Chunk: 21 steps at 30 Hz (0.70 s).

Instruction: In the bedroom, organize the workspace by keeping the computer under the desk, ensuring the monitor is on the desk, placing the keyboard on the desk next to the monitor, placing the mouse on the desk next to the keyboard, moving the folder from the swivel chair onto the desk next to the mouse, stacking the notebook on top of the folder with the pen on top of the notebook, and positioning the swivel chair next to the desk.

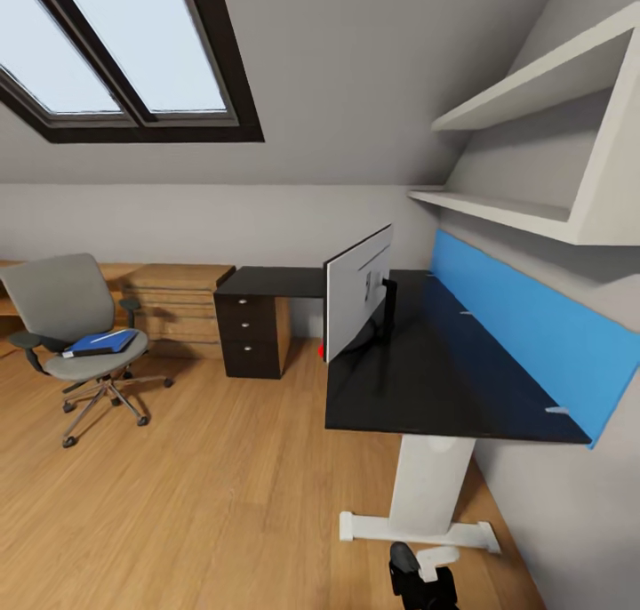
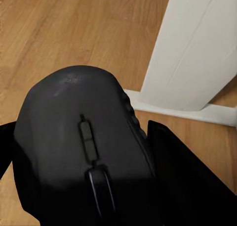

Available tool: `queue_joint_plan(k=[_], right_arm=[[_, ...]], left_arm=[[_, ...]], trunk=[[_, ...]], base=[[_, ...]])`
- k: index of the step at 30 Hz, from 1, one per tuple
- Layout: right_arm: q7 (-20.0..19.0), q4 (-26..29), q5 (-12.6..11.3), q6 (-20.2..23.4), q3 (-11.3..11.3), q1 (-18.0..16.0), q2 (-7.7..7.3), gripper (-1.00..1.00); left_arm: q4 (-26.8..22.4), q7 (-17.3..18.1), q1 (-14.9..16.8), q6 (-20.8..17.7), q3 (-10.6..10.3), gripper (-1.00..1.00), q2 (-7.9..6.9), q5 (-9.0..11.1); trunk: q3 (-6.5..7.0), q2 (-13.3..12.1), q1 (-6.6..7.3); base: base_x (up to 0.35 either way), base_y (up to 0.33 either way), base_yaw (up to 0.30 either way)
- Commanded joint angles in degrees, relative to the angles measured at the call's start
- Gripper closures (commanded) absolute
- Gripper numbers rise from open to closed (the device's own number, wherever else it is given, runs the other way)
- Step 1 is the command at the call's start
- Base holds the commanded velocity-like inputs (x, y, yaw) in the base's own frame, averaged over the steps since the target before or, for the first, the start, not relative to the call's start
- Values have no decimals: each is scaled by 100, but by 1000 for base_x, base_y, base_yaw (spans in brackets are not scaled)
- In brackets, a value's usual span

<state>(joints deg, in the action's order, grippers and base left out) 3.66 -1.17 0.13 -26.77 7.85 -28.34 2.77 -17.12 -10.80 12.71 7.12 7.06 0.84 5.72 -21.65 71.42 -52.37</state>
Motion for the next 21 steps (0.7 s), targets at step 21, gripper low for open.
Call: queue_joint_plan(k=[21], right_arm=[[29,-17,-22,-21,50,13,29,100]], left_arm=[[33,-1,3,71,76,-100,-77,201]], trunk=[[371,-840,462]], base=[[6,241,0]])
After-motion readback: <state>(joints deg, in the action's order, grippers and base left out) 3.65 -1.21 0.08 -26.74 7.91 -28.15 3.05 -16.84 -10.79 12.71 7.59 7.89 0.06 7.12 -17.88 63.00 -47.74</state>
